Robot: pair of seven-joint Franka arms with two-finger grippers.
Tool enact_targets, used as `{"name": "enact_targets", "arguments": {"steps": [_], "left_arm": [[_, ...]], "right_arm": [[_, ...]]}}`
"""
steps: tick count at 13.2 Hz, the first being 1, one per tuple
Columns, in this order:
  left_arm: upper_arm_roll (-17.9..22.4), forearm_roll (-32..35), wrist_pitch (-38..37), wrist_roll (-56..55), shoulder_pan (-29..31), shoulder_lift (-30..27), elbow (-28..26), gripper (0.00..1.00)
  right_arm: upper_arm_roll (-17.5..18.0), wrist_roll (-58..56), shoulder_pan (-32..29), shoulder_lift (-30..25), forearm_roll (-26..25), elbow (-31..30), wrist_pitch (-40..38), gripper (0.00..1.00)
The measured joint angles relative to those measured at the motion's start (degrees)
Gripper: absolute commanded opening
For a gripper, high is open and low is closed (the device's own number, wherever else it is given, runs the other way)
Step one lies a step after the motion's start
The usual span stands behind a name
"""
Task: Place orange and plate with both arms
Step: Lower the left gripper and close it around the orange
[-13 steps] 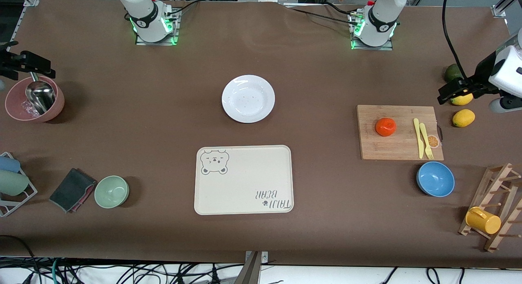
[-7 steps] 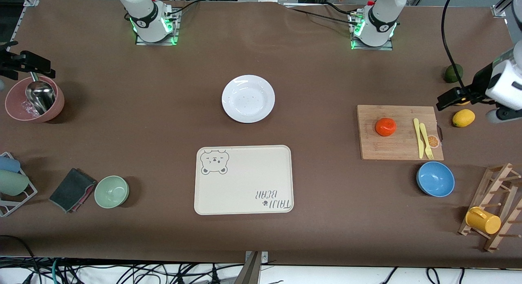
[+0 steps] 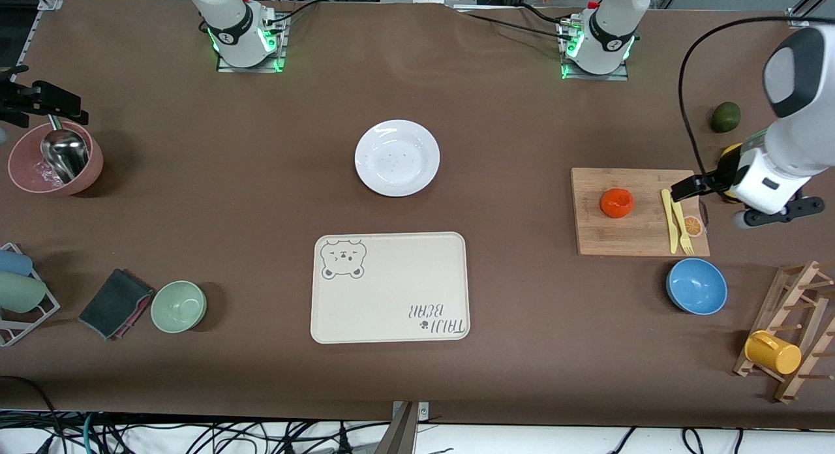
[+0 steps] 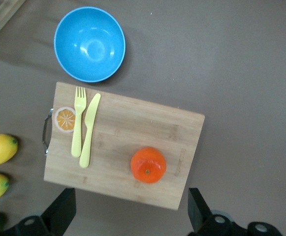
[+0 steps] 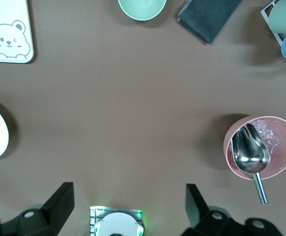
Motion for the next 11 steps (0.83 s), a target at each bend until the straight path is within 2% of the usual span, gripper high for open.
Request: {"name": "enact_targets", "arguments": {"steps": [6,11], "left_arm": [[-0.2,0.0,18.4,0.0,0.0,0.8,-16.2,1.0],[-0.7,0.0,26.6,0.0,0.0,5.5,-21.6,1.0]], "right_arm": [[0.0,0.0,0.0,0.0,0.0,0.0,0.0,1.0],[0.0,0.0,0.0,0.0,0.0,0.0,-0.1,1.0]]}}
